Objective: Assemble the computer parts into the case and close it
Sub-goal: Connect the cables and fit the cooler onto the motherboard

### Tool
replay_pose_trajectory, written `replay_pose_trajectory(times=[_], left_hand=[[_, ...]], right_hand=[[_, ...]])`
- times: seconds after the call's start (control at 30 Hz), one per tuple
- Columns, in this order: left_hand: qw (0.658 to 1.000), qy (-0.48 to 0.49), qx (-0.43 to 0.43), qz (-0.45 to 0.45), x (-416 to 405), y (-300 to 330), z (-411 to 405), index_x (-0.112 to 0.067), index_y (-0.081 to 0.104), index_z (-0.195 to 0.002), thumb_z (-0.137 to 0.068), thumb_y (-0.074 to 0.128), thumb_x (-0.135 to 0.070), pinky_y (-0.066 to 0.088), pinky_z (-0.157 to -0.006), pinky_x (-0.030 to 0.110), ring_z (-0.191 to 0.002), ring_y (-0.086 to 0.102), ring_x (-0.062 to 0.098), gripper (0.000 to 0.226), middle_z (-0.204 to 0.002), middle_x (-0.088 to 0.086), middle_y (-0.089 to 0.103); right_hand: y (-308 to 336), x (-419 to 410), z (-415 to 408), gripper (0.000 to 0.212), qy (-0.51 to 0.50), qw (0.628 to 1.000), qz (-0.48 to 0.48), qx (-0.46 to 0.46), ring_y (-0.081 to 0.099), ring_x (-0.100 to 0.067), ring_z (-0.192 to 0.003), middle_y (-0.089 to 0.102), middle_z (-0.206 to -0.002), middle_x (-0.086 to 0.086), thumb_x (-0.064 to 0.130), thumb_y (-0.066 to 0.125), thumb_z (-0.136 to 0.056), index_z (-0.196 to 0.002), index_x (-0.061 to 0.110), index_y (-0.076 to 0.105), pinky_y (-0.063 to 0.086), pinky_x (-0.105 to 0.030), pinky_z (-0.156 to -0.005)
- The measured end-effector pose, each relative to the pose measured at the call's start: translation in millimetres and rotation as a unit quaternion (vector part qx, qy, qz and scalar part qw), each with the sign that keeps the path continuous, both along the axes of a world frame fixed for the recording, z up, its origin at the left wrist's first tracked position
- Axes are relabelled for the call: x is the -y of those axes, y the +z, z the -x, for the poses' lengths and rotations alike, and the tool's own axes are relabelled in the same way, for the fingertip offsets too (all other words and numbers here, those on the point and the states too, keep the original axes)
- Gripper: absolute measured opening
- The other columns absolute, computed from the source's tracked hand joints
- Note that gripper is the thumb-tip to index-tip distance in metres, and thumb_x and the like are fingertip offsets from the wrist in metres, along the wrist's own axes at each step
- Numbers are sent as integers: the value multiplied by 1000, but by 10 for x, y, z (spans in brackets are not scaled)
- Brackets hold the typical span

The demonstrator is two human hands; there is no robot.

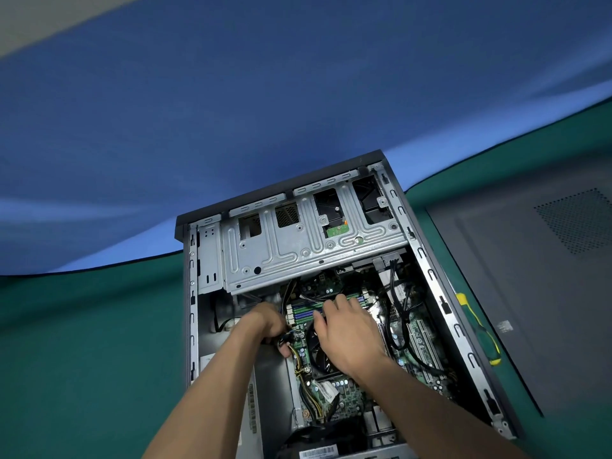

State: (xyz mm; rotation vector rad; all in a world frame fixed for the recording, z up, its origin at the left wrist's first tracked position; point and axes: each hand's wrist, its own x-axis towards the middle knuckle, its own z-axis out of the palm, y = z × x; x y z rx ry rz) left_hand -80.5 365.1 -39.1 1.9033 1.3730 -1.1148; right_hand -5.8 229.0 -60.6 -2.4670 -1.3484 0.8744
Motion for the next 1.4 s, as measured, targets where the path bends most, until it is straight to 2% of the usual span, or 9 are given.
replay_pose_trajectory(times=[0.17,0.4,0.47,0.57,0.7,0.87,1.07,1.27,1.4], left_hand=[[994,102,18,-27,9,-9,-12,3,57,-123,-95,53,-12,45,-84,24,-115,58,24,32,-129,14,58],[999,51,3,19,9,30,-43,2,55,-128,-97,52,-18,39,-91,21,-119,54,24,37,-133,13,55],[999,35,2,20,-11,1,-33,2,56,-127,-93,60,-18,44,-88,22,-106,58,20,40,-129,12,58],[998,-6,-18,55,-24,31,-69,4,56,-122,-92,58,-11,52,-59,19,-85,59,18,33,-123,15,62],[998,-3,-20,67,-43,35,-49,3,53,-129,-94,59,-16,43,-84,20,-107,56,23,41,-133,14,55],[987,-120,-59,84,-91,1,-6,2,58,-125,-94,52,-3,36,-49,17,-64,47,15,32,-119,15,63],[992,-92,-43,80,-128,2,-33,-2,58,-127,-89,57,-3,41,-72,15,-90,45,15,38,-123,10,61],[983,-128,-58,121,-128,-1,-108,9,63,-105,-91,53,3,40,-44,15,-46,51,5,18,-81,5,72],[984,-110,-63,126,-122,18,-73,6,59,-120,-89,50,5,48,-74,23,-88,51,13,33,-124,11,63]], right_hand=[[-4,-1,2,50,0,1000,0,5,45,-22,-112,50,-122,-7,43,16,-101,-124,14,50,41,-35,-92],[-1,-6,5,50,-1,1000,-5,12,46,-21,-111,51,-120,-6,42,16,-101,-123,14,51,41,-34,-93],[2,-5,4,50,-1,1000,-5,13,46,-21,-111,51,-120,-5,42,16,-102,-123,14,51,41,-33,-93],[8,-8,5,50,2,1000,-3,15,46,-21,-111,51,-120,-5,43,16,-102,-123,14,51,40,-33,-93],[7,-10,-2,51,5,1000,-1,14,45,-20,-111,51,-121,-5,43,15,-102,-125,14,50,40,-33,-94],[0,-14,1,51,5,1000,1,13,46,-19,-110,51,-120,-5,43,15,-102,-125,14,50,40,-33,-94],[-15,-17,-4,52,6,1000,5,10,45,-19,-110,50,-120,-5,44,14,-101,-125,15,50,40,-33,-93],[-51,-16,1,50,4,1000,-3,21,45,-19,-109,51,-119,-3,44,16,-101,-124,15,51,38,-32,-92],[-54,-13,5,51,3,1000,-5,22,45,-19,-109,51,-118,-3,44,16,-101,-123,16,52,39,-32,-91]])
